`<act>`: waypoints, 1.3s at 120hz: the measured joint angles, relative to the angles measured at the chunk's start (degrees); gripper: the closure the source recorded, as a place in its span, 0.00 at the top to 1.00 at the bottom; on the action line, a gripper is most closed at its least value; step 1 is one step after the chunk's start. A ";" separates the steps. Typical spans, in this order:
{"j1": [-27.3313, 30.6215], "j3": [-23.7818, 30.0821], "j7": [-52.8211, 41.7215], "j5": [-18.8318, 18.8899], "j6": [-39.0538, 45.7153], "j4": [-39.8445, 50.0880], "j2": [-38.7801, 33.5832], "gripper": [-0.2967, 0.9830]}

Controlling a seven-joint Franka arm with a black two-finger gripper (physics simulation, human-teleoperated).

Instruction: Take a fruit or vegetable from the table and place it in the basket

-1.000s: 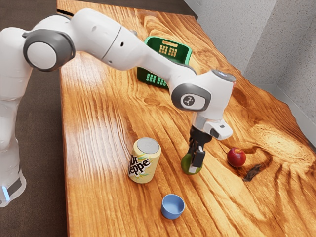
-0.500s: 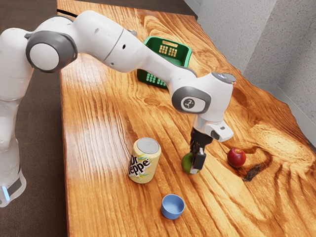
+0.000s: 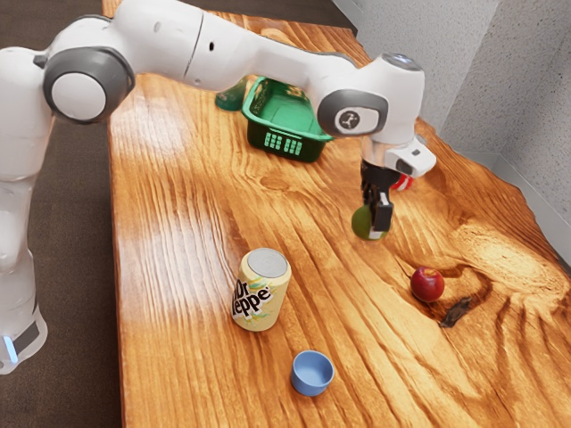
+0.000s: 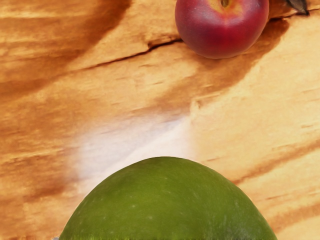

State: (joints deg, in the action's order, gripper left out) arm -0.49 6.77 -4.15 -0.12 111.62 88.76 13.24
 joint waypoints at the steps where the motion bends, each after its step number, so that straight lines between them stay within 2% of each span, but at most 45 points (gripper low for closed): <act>1: 0.02 -0.40 0.00 0.02 -0.11 -0.15 -0.14 0.55; 32: 2.19 -14.53 0.01 -0.13 -2.41 -2.29 -2.61 0.55; 57: 8.39 -19.02 0.02 -0.16 -2.87 -2.68 -3.69 0.56; 71: 9.88 -22.78 0.04 -0.93 -1.51 -3.47 -0.81 0.56; 84: 11.63 -23.67 0.04 -2.44 1.62 -7.74 4.04 0.55; 96: 14.10 -23.96 0.08 -4.08 4.34 -10.69 5.54 0.55; 127: 21.30 -23.46 0.24 -8.62 11.54 -13.89 11.45 0.56; 140: 22.42 -23.19 0.33 -10.52 13.60 -16.65 16.23 0.55; 156: 22.63 -23.15 0.50 -12.27 16.23 -17.31 18.73 0.55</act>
State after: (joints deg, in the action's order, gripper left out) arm 22.14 -16.38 -3.65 -12.39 127.85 71.46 31.97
